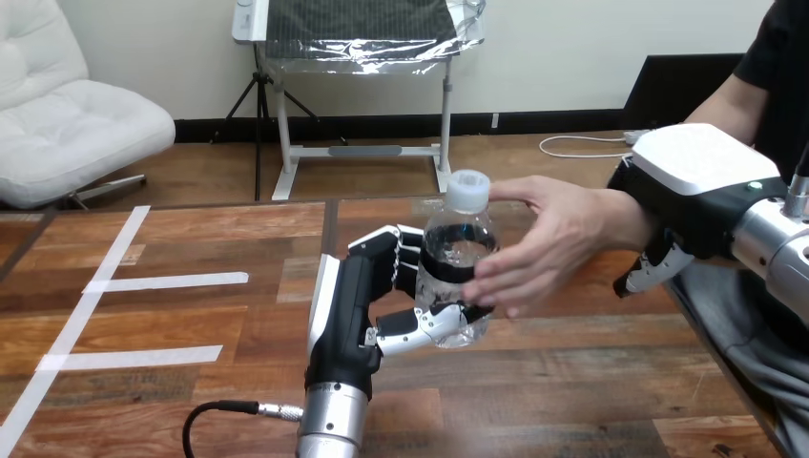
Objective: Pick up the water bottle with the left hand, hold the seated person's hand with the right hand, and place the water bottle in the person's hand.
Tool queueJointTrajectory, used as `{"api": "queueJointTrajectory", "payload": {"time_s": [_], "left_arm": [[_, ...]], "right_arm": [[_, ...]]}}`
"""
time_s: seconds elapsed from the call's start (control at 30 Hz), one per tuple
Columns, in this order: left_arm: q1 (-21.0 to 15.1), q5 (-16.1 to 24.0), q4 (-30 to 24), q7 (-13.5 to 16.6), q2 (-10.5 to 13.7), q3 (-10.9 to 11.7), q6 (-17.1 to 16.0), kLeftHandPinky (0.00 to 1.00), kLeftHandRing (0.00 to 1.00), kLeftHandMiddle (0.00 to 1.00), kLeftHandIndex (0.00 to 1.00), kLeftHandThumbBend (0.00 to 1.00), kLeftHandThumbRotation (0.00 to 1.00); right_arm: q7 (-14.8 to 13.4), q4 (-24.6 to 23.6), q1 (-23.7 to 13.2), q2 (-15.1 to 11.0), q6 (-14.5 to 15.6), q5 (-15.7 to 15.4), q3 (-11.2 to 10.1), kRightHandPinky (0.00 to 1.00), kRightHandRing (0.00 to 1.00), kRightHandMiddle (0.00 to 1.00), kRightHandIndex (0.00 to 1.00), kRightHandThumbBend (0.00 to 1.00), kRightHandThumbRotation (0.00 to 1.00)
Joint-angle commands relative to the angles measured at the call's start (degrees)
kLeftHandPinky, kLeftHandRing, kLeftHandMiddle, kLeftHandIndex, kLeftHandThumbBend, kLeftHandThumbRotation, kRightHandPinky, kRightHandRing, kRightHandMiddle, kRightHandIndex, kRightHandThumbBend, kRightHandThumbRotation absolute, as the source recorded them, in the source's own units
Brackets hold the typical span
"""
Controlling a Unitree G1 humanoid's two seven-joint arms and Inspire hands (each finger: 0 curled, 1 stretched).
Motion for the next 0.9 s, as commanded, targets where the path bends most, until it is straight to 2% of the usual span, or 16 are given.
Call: {"api": "queueJointTrajectory", "payload": {"time_s": [0.0, 0.6, 0.87], "left_arm": [[-5.78, -1.23, 0.14, 0.25, -9.09, -0.77, -2.73, 0.40, 0.40, 0.41, 0.47, 0.63, 0.00], [-6.31, -0.28, 1.51, 1.00, -8.50, -0.68, -3.84, 0.40, 0.40, 0.41, 0.47, 0.63, 0.00], [-6.53, 0.19, 1.99, 1.39, -8.25, -0.61, -4.27, 0.39, 0.40, 0.41, 0.47, 0.63, 0.00]], "right_arm": [[0.05, -0.77, -1.55, -1.26, 2.07, -0.86, -3.39, 0.11, 0.18, 0.27, 0.33, 0.76, 0.00], [0.34, 0.14, -1.28, -0.98, 2.76, -0.82, -3.47, 0.14, 0.21, 0.30, 0.36, 0.76, 0.00], [-0.76, 0.96, -0.99, -1.18, 1.47, -0.56, -3.53, 0.14, 0.21, 0.30, 0.36, 0.76, 0.00]]}}
